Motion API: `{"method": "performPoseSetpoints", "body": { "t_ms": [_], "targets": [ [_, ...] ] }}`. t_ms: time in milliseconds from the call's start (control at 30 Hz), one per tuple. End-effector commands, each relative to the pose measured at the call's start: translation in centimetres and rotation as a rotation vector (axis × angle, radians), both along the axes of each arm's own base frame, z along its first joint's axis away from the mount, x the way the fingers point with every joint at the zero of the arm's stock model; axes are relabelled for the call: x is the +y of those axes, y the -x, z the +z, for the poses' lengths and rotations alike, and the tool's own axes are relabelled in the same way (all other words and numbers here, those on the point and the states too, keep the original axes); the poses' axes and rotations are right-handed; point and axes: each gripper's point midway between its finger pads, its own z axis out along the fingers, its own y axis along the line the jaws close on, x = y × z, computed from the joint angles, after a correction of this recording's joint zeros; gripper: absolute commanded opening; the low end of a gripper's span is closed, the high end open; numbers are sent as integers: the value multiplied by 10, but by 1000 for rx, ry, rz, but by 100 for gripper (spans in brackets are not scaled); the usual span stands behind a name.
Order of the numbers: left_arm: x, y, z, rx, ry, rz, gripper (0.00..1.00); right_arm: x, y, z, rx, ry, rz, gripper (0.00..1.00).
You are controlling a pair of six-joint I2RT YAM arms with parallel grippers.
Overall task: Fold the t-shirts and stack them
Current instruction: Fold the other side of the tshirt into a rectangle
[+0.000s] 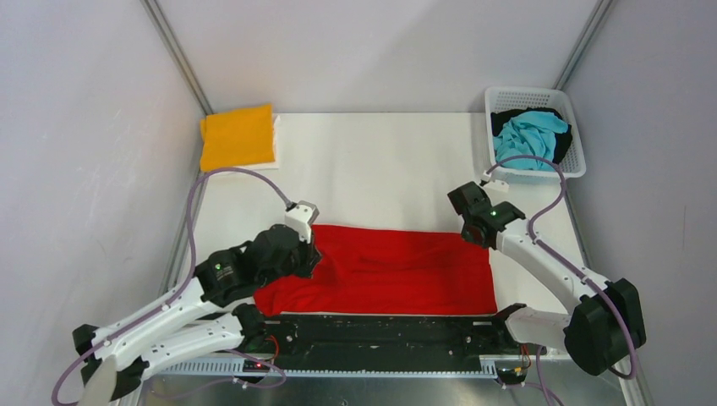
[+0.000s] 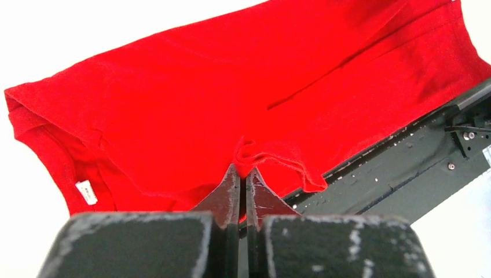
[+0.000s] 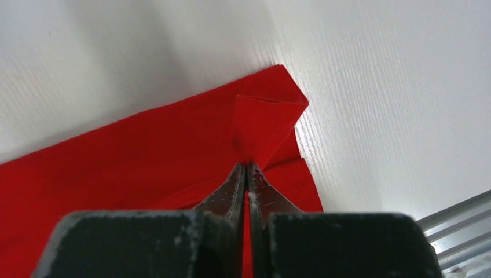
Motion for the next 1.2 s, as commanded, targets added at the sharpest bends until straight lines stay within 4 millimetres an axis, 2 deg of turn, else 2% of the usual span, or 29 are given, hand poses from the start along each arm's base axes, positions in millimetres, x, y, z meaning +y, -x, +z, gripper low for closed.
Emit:
{"method": "performPoseSetpoints", "body": {
  "t_ms": [0,133,200,233,267,300,333,367,400,500,533,567,600,633,667,700,733,767,833,867,900,967,1067,1100,1133,1167],
  "targets": [
    [2,9,-2,46,31,15,0,0,7,-5,10,5,11,7],
    [-4,23,-30,168,27,19,2,-5,19,-16,50,15,-15,11],
    [-7,39,-48,271,34,17,6,-6,27,-22,76,11,-38,16],
    [-8,46,-53,324,57,44,6,-8,35,-24,97,11,-63,22],
    [-1,56,-67,373,27,59,7,-11,40,-25,104,15,-81,29],
    [1,62,-71,422,41,105,18,-15,50,-27,129,19,-118,48],
    [12,72,-81,469,-2,130,22,-21,61,-26,156,35,-134,54],
    [14,80,-83,509,9,158,26,-22,66,-25,153,28,-165,60],
    [22,93,-88,550,-32,151,34,-29,75,-22,156,42,-181,62],
    [25,114,-84,604,-32,139,54,-34,80,-11,74,20,-215,72],
    [22,119,-77,604,-29,105,73,-33,78,-6,27,-12,-208,75],
    [20,119,-74,592,-29,89,86,-32,75,-2,-3,-23,-190,81],
    [16,116,-63,557,-16,69,96,-27,66,4,-72,-73,-170,84],
    [14,113,-59,532,-29,52,98,-23,62,7,-90,-92,-129,92],
    [10,105,-47,489,-15,48,99,-15,52,16,-156,-147,-102,96],
    [7,100,-40,456,-29,33,99,-8,50,20,-170,-172,-41,99],
    [6,90,-40,412,-61,54,100,0,41,26,-212,-207,-14,99],
    [4,82,-31,369,-68,52,100,4,38,29,-222,-225,26,99],
    [3,58,-28,284,-113,133,100,17,31,35,-247,-272,86,99],
    [5,45,-31,245,-149,193,100,23,26,38,-264,-286,120,99],
    [9,32,-32,217,-158,255,100,32,27,32,-239,-315,156,99],
    [13,14,-46,228,-177,349,100,56,20,26,-238,-387,244,99],
    [12,2,-77,326,-108,425,100,85,19,12,-180,-477,347,99],
    [15,-2,-90,363,-77,460,100,91,14,7,-166,-484,357,99],
    [17,-3,-93,377,-48,494,100,96,14,-1,-132,-496,366,99],
    [27,-2,-101,396,-40,533,100,101,10,-1,-140,-510,374,99]
  ]
}}
